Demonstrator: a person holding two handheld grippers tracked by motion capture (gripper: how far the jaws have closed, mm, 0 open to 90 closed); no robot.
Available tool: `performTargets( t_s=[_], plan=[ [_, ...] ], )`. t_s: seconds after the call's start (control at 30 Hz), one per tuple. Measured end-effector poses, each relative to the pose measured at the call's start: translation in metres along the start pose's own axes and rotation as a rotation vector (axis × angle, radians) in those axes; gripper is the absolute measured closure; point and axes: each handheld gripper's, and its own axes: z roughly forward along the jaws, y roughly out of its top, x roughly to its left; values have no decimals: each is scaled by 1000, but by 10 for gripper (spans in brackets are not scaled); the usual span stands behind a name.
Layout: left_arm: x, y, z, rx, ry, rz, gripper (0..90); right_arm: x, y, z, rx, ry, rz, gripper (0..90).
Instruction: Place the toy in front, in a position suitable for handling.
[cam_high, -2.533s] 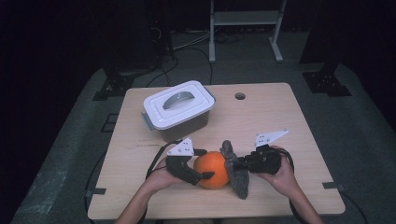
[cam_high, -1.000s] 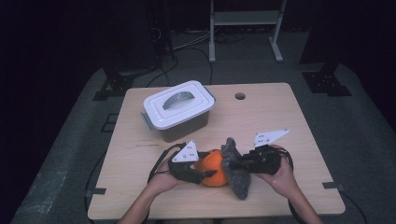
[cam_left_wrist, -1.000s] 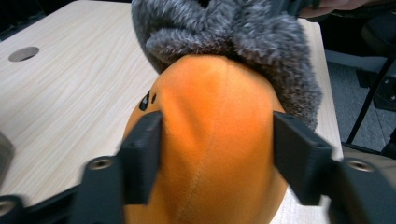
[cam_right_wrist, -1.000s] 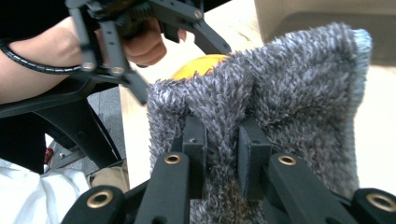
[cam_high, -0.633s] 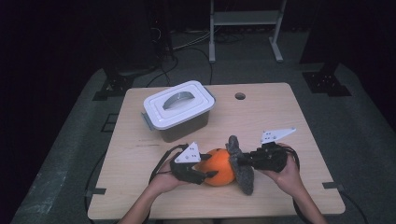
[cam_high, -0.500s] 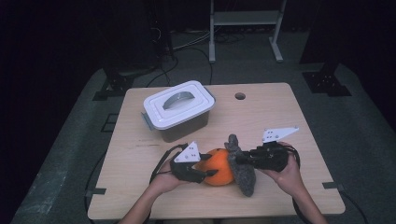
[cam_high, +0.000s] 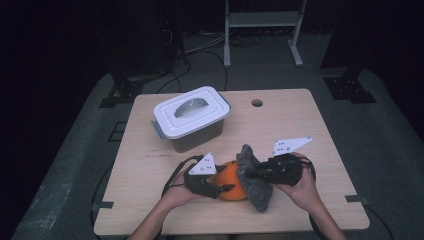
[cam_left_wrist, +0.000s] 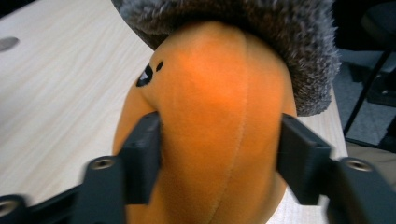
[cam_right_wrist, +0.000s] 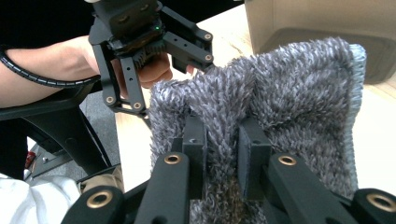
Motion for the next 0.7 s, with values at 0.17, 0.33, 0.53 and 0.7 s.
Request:
performTargets(
  t_s=[0.17,0.33,0.53,0.7],
  plan=[
    [8,1,-10,-37,86,-39,456,-9,-7,1,29,-34,21,755],
    [9,0,-13,-16,145,-41,450,-17,-14,3,23,-16,64,755],
    [0,3,-3,8,114,-10,408,-10,-5,4,-12,0,47,754],
    [2,3,-4,11,17,-40,326,-18,-16,12,50,-18,70,754]
  ],
)
